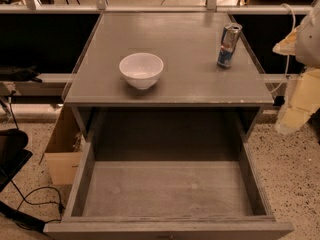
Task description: Place redbull can into top drawer
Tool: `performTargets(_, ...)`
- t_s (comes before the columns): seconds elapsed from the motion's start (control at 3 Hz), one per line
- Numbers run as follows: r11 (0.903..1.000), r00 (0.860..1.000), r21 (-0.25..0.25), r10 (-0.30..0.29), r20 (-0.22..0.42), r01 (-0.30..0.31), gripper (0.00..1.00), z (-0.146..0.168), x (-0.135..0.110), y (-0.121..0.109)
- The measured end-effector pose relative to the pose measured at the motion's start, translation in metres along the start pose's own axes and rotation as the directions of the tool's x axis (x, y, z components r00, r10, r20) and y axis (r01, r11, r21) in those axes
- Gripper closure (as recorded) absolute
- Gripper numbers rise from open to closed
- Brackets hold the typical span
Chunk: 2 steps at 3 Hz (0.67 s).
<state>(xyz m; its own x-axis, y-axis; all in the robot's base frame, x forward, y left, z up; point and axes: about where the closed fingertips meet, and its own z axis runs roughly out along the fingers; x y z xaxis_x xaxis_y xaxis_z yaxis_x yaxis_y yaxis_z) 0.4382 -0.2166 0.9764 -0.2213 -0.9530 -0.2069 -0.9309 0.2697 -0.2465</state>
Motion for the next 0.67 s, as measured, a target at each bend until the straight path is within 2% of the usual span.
performTargets(0.33,1.0,1.0,0.0,0.0,0.0,0.0,0.0,0.0,0.0,0.0)
performTargets(0.67,0.9991,0.999,0.037,0.022,0.024,-0.023,0.0,-0.001,0.004,-0.013)
